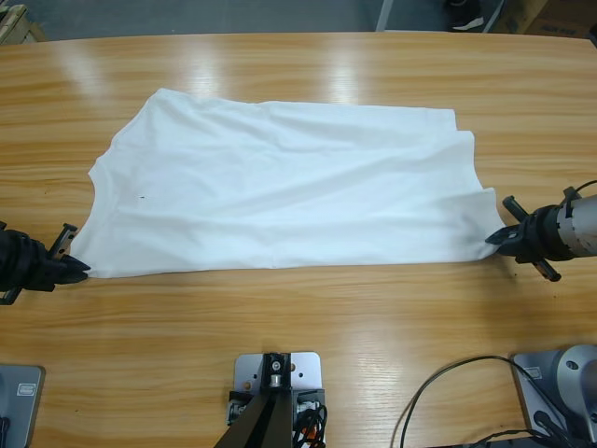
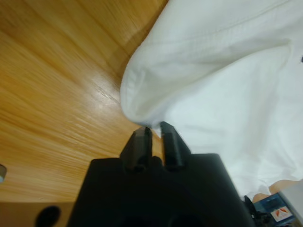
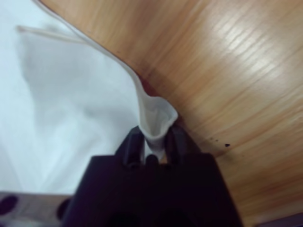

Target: Fold clothes

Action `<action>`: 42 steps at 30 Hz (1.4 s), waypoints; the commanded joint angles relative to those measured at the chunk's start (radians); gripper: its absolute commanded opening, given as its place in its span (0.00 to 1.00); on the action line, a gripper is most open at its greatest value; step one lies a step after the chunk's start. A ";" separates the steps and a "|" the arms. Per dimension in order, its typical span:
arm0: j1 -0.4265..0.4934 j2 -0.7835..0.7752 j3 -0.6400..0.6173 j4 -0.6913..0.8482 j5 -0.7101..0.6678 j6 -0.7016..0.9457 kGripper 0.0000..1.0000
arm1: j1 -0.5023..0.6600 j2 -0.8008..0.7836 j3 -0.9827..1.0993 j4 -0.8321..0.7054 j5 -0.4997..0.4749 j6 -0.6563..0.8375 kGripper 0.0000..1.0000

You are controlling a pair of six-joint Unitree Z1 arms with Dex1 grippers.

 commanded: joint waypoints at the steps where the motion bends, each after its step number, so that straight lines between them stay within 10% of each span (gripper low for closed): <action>1: -0.009 -0.121 -0.010 0.134 0.072 0.090 0.96 | -0.008 0.049 0.005 -0.007 -0.010 -0.032 0.99; 14: -0.009 0.050 0.018 -0.039 0.100 0.109 0.81 | -0.008 0.062 0.005 -0.005 0.011 -0.035 0.95; 24: -0.009 0.039 0.039 -0.075 0.083 0.103 0.00 | -0.013 0.086 -0.002 -0.005 0.036 -0.035 0.77; 30: -0.010 0.016 0.041 -0.069 0.071 0.110 0.00 | -0.013 0.095 0.000 -0.001 0.034 -0.045 0.59; 35: -0.010 0.007 0.051 -0.063 0.075 0.144 0.00 | -0.013 0.127 0.002 -0.001 0.039 -0.050 0.14; 42: -0.010 -0.030 0.063 -0.034 0.077 0.144 0.00 | -0.013 0.083 -0.014 0.040 0.049 -0.053 0.11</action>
